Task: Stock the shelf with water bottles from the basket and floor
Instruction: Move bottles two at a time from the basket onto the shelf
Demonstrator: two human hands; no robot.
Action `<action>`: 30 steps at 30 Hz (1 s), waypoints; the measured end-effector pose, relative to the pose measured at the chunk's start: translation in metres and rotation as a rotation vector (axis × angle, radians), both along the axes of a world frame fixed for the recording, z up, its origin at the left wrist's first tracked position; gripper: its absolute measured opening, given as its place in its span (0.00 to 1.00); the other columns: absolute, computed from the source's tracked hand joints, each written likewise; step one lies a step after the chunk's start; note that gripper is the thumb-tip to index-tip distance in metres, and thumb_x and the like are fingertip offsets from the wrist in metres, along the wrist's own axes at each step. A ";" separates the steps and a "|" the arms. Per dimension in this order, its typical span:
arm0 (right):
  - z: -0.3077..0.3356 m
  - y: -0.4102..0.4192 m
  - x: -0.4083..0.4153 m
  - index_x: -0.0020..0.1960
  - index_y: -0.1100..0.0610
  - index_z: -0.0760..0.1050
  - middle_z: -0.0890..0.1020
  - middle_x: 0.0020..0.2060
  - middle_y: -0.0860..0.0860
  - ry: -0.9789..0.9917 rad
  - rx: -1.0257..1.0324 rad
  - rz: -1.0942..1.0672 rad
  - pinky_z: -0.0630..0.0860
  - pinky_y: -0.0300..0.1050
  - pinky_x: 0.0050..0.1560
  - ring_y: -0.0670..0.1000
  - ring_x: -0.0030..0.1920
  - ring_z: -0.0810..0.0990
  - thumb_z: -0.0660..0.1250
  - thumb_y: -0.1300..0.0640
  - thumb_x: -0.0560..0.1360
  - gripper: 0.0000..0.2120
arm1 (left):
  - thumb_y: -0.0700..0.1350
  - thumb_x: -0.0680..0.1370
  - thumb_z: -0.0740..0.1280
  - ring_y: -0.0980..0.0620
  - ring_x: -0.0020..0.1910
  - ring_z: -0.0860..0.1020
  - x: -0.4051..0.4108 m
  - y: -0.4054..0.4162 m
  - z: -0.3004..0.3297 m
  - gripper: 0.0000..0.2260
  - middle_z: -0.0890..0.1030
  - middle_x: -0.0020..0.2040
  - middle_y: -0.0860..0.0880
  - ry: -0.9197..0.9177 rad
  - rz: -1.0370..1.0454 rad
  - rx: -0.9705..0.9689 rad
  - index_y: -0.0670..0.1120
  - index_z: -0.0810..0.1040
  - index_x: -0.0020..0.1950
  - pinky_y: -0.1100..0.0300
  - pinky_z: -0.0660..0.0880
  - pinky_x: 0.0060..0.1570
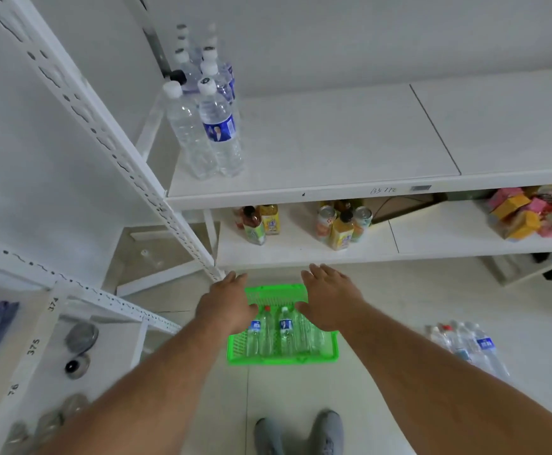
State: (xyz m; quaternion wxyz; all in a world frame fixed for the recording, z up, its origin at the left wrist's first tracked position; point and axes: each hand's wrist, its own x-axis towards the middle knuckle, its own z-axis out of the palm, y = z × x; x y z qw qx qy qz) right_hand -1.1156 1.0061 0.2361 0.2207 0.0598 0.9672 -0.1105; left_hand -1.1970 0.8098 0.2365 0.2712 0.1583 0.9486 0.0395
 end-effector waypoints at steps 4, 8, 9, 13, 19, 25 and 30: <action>-0.032 -0.007 0.014 0.80 0.57 0.54 0.57 0.79 0.56 -0.080 0.015 -0.048 0.57 0.54 0.77 0.57 0.79 0.55 0.58 0.39 0.80 0.36 | 0.57 0.75 0.66 0.45 0.74 0.63 0.006 -0.014 -0.037 0.35 0.57 0.79 0.52 -0.060 -0.019 -0.011 0.53 0.56 0.79 0.49 0.67 0.69; -0.067 -0.019 0.027 0.80 0.56 0.54 0.55 0.80 0.55 -0.178 0.025 -0.106 0.57 0.53 0.76 0.56 0.79 0.55 0.57 0.38 0.79 0.36 | 0.57 0.75 0.65 0.46 0.75 0.63 0.012 -0.023 -0.077 0.34 0.56 0.79 0.52 -0.135 -0.043 -0.016 0.54 0.56 0.78 0.49 0.67 0.69; -0.073 -0.021 0.031 0.80 0.55 0.54 0.56 0.80 0.54 -0.194 0.021 -0.115 0.58 0.52 0.76 0.56 0.79 0.55 0.57 0.38 0.79 0.36 | 0.56 0.75 0.65 0.46 0.75 0.63 0.014 -0.024 -0.084 0.34 0.56 0.80 0.52 -0.145 -0.053 -0.016 0.54 0.55 0.79 0.49 0.66 0.69; -0.105 -0.033 0.038 0.79 0.56 0.54 0.57 0.79 0.55 -0.258 0.009 -0.117 0.60 0.52 0.74 0.56 0.78 0.57 0.57 0.39 0.80 0.35 | 0.57 0.75 0.65 0.45 0.74 0.64 0.018 -0.027 -0.118 0.35 0.57 0.79 0.50 -0.200 -0.071 -0.016 0.54 0.55 0.79 0.48 0.67 0.68; -0.152 -0.026 0.032 0.77 0.57 0.58 0.62 0.77 0.55 -0.320 -0.079 -0.185 0.64 0.54 0.72 0.58 0.75 0.62 0.59 0.40 0.80 0.32 | 0.57 0.75 0.65 0.44 0.72 0.67 0.016 -0.014 -0.166 0.34 0.61 0.77 0.51 -0.289 -0.032 -0.024 0.53 0.56 0.78 0.48 0.69 0.67; -0.219 0.009 0.015 0.78 0.58 0.57 0.62 0.76 0.56 -0.383 -0.151 -0.264 0.64 0.54 0.73 0.58 0.74 0.63 0.58 0.40 0.80 0.33 | 0.57 0.76 0.64 0.45 0.73 0.66 0.010 0.013 -0.225 0.34 0.61 0.78 0.50 -0.357 0.054 0.001 0.51 0.56 0.79 0.50 0.68 0.69; -0.287 0.032 -0.001 0.77 0.59 0.59 0.66 0.74 0.57 -0.429 -0.190 -0.317 0.66 0.52 0.71 0.60 0.72 0.66 0.59 0.41 0.80 0.32 | 0.56 0.76 0.66 0.46 0.73 0.66 0.004 0.031 -0.282 0.35 0.63 0.77 0.48 -0.401 0.137 0.041 0.50 0.57 0.79 0.52 0.67 0.70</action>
